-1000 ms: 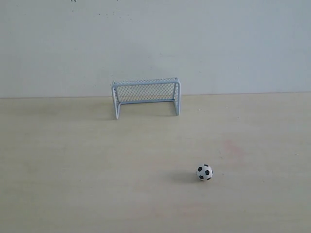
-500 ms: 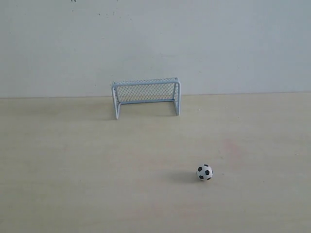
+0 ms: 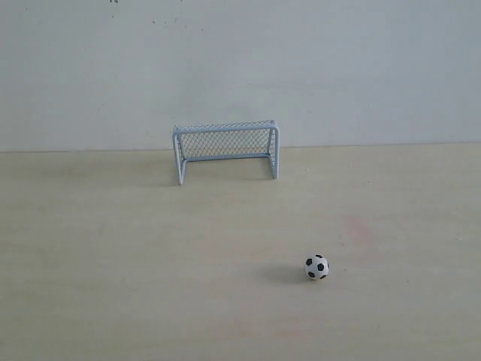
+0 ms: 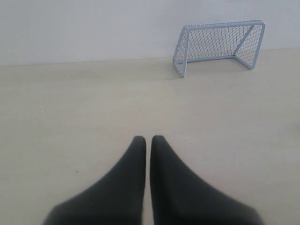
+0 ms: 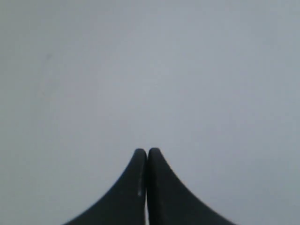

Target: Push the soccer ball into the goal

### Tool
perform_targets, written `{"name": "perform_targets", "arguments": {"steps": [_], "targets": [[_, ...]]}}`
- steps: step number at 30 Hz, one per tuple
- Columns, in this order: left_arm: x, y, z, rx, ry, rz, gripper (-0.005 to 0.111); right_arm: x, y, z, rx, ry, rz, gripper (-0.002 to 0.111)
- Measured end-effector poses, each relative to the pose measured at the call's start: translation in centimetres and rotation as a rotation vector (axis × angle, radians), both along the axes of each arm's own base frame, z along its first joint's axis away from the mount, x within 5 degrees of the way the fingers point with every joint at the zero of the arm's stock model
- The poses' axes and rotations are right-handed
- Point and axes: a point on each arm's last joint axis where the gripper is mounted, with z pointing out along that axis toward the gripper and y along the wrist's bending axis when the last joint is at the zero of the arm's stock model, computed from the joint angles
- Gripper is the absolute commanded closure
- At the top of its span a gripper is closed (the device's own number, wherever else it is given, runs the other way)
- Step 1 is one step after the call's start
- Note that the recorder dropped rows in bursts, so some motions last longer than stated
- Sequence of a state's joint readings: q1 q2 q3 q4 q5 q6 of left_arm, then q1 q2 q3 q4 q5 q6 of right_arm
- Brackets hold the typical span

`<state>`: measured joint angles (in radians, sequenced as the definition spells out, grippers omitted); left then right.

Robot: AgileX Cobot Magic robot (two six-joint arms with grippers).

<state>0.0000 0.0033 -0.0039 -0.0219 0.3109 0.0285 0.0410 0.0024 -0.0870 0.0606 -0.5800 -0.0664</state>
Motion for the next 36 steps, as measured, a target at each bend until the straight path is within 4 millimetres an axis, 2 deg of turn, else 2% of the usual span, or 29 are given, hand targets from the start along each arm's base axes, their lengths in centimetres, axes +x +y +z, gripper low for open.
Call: {"name": "perform_targets", "arguments": {"steps": [4,7,12,15,17,21,26,31,36], "targets": [[0.0,0.0,0.0,0.0,0.0,0.0,0.102,-2.2,-0.2,6.2,-0.126,-0.063,-0.144,0.108],[0.0,0.0,0.0,0.0,0.0,0.0,0.102,-2.8,-0.4,11.4,-0.161,-0.022,-0.196,0.108],[0.0,0.0,0.0,0.0,0.0,0.0,0.102,-0.1,0.6,20.4,-0.204,0.183,-0.071,0.108],[0.0,0.0,0.0,0.0,0.0,0.0,0.102,3.0,1.5,24.6,-0.238,0.367,0.047,0.108],[0.0,0.0,0.0,0.0,0.0,0.0,0.102,5.7,1.9,26.7,-0.244,0.524,0.092,0.108],[0.0,0.0,0.0,0.0,0.0,0.0,0.102,11.5,1.5,28.3,-0.24,0.821,0.056,0.108],[0.0,0.0,0.0,0.0,0.0,0.0,0.102,18.6,0.9,27.6,-0.251,1.024,-0.029,0.108],[0.0,0.0,0.0,0.0,0.0,0.0,0.102,23.1,1.2,26.5,-0.246,1.024,-0.022,0.108],[0.0,0.0,0.0,0.0,0.0,0.0,0.102,25.9,1.5,25.6,-0.229,0.994,0.007,0.108]]}}
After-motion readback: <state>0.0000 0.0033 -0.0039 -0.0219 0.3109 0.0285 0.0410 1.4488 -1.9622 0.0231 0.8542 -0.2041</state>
